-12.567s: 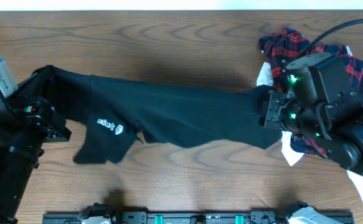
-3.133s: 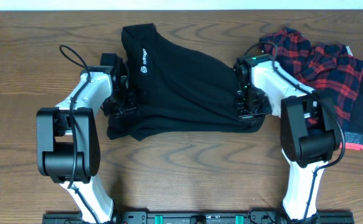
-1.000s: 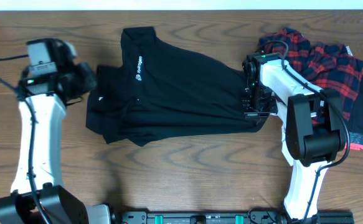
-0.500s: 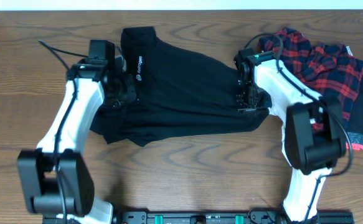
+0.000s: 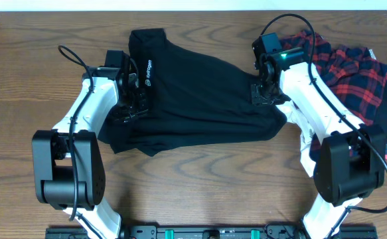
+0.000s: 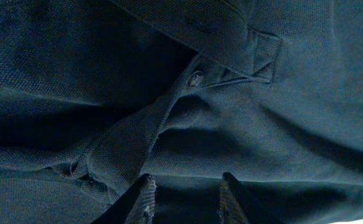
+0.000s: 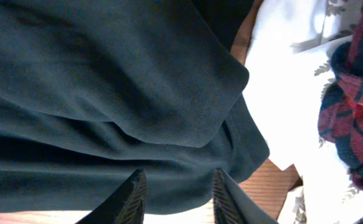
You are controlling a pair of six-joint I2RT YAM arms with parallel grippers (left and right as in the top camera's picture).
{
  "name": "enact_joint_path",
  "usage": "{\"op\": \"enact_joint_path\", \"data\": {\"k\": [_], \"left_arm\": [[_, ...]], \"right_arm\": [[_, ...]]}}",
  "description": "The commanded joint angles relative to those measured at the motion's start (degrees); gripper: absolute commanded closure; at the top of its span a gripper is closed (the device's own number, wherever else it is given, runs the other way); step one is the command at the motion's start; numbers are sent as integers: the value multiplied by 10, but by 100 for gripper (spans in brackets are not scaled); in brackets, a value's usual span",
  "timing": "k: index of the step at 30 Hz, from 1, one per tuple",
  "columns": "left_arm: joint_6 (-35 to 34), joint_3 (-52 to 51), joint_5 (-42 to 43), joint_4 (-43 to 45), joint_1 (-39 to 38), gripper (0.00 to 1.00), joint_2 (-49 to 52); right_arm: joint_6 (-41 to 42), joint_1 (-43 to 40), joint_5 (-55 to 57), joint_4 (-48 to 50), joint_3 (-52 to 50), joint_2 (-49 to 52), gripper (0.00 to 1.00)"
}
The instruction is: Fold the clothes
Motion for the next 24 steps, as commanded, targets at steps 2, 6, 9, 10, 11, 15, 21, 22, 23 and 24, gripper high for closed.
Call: {"op": "enact_joint_path", "data": {"k": [2, 6, 9, 10, 11, 15, 21, 22, 23, 24], "left_arm": [[5, -6, -5, -3, -1, 64, 5], [5, -6, -5, -2, -1, 62, 5], [5, -6, -5, -2, -1, 59, 5], [5, -6, -5, -2, -1, 59, 5], [5, -6, -5, -2, -1, 59, 5], [5, -6, -5, -1, -1, 58, 5], [5, -6, -5, -1, -1, 59, 5], [5, -6, -5, -1, -1, 58, 5], [5, -6, -5, -1, -1, 59, 5], [5, -6, -5, -1, -1, 58, 5]], "right_arm": [[-4, 2, 6, 0, 2, 25, 61], [-25, 2, -25, 6, 1, 61, 60], [-30, 3, -33, 9, 1, 89, 60], [-30, 4, -33, 10, 1, 94, 60], [-33, 6, -33, 13, 1, 99, 60], [-45, 17, -33, 26, 1, 103, 58], [-44, 21, -18, 49, 1, 103, 60], [-43, 21, -14, 50, 1, 103, 64], [-42, 21, -8, 50, 1, 103, 70], [-42, 20, -4, 49, 1, 103, 73]]}}
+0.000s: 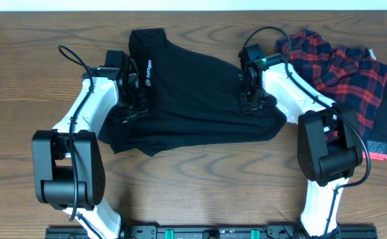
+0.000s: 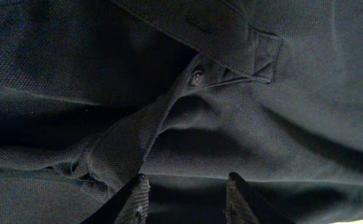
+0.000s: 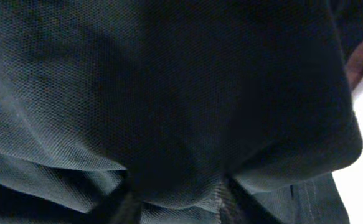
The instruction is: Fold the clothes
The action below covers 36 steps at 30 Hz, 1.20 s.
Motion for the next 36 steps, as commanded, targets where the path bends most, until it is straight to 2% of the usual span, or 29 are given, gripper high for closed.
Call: {"op": "enact_joint_path", "data": {"k": [1, 4, 5, 6, 7, 8, 21, 29, 36], "left_arm": [[5, -6, -5, -1, -1, 58, 5], [5, -6, -5, -1, -1, 58, 5], [5, -6, -5, -1, -1, 58, 5], [5, -6, -5, -1, -1, 58, 5], [5, -6, -5, -2, -1, 59, 5], [5, -6, -5, -2, -1, 58, 5], [5, -6, -5, -2, -1, 59, 5], [5, -6, -5, -5, -1, 59, 5], [5, -6, -5, -7, -1, 58, 5]], "right_arm": [[-3, 3, 21, 1, 2, 2, 75], [-3, 2, 21, 1, 2, 2, 75], [-3, 2, 21, 1, 2, 2, 78], [-3, 2, 21, 2, 2, 2, 85], [-3, 2, 22, 3, 2, 2, 97], [-3, 2, 22, 6, 2, 2, 99], [-4, 3, 55, 65, 35, -31, 99], [-4, -6, 140, 202, 60, -31, 99], [-3, -29, 146, 305, 59, -24, 99]]}}
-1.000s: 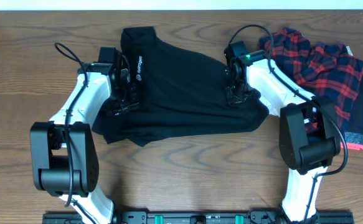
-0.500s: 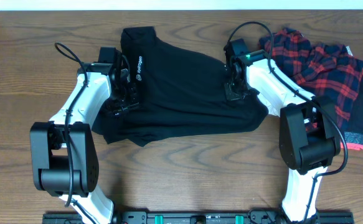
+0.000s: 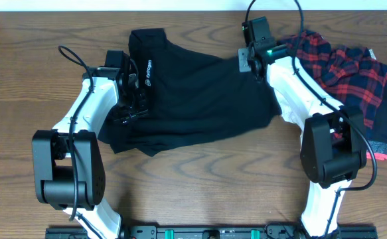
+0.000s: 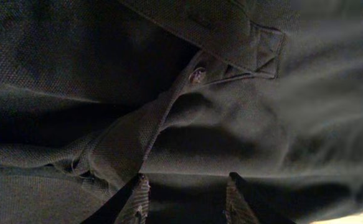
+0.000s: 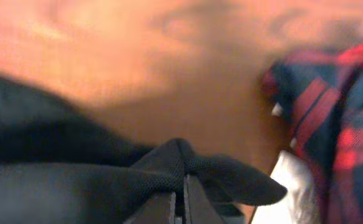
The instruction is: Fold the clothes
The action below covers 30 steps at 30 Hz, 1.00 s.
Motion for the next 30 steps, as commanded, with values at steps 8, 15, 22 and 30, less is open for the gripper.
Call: {"op": "enact_joint_path", "data": {"k": [8, 15, 22, 30], "left_arm": [[5, -6, -5, -3, -1, 58, 5], [5, -6, -5, -3, -1, 59, 5], [5, -6, -5, -3, -1, 59, 5], [5, -6, -5, -3, -1, 58, 5]], "right_arm": [[0, -25, -18, -37, 10, 23, 1], [-3, -24, -41, -119, 10, 9, 1], [-13, -8, -82, -240, 8, -8, 80], [-6, -6, -83, -196, -57, -7, 99]]}}
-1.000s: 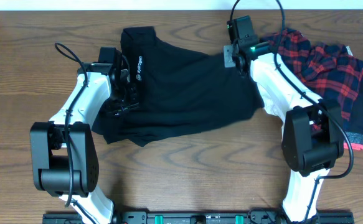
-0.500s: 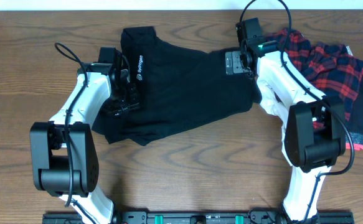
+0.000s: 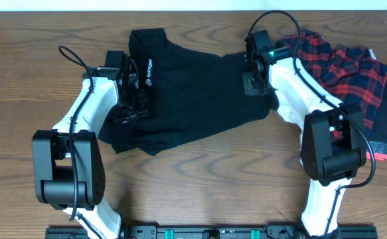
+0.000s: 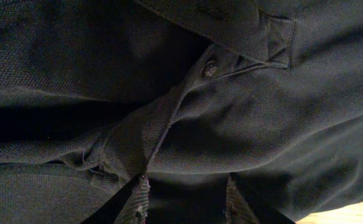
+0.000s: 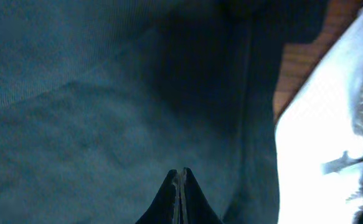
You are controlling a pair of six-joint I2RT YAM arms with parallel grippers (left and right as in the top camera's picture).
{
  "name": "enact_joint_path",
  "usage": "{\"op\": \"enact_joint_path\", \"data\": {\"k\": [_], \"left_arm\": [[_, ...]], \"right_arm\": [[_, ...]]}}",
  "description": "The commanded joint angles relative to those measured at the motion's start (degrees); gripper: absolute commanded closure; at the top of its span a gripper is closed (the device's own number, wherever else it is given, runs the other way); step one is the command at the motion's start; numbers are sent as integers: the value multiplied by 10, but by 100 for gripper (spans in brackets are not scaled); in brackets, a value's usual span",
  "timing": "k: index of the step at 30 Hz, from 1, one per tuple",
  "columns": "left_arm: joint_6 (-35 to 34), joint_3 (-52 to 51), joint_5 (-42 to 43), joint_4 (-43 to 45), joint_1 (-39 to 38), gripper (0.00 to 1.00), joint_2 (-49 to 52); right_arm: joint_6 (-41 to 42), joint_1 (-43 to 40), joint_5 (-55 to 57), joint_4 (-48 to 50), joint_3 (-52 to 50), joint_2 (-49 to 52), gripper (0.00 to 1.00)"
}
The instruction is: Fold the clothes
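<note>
A black polo shirt (image 3: 193,99) lies crumpled across the middle of the table, and its collar button (image 4: 209,67) shows in the left wrist view. My left gripper (image 3: 128,111) rests on the shirt's left part. It is open (image 4: 187,200), with dark cloth under and between the fingers. My right gripper (image 3: 253,85) sits low on the shirt's right edge. Its fingertips (image 5: 180,177) are pressed together in the black cloth, which fills most of that view.
A red and navy plaid shirt (image 3: 342,70) is heaped at the right, close behind the right arm. Beside the black shirt's edge lies a white cloth (image 5: 330,124). Brown wooden table (image 3: 193,192) runs along the front.
My right gripper was raised at the shirt's far right corner with a pinch of black cloth. It is now lower and nearer, down on the shirt's right edge. The left gripper stayed in place.
My right gripper stood open over the shirt's right edge, then further in over the cloth. Later it was shut on a pinch of cloth, lifted near the far edge. Now it lies down on the shirt, whose right side reaches less far out. The left gripper stayed open throughout.
</note>
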Motion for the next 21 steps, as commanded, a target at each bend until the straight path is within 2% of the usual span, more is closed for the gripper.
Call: {"op": "enact_joint_path", "data": {"k": [1, 7, 11, 21], "left_arm": [[5, -6, -5, -3, -1, 59, 5], [5, -6, -5, -3, -1, 58, 5], [5, -6, -5, -3, -1, 58, 5], [5, -6, -5, 0, -1, 59, 5]], "right_arm": [[2, 2, -3, 18, -43, -16, 99], [2, 2, -4, 70, -123, -16, 99], [2, 2, -26, 62, -156, -16, 99], [38, 2, -108, -93, -181, -16, 99]]}}
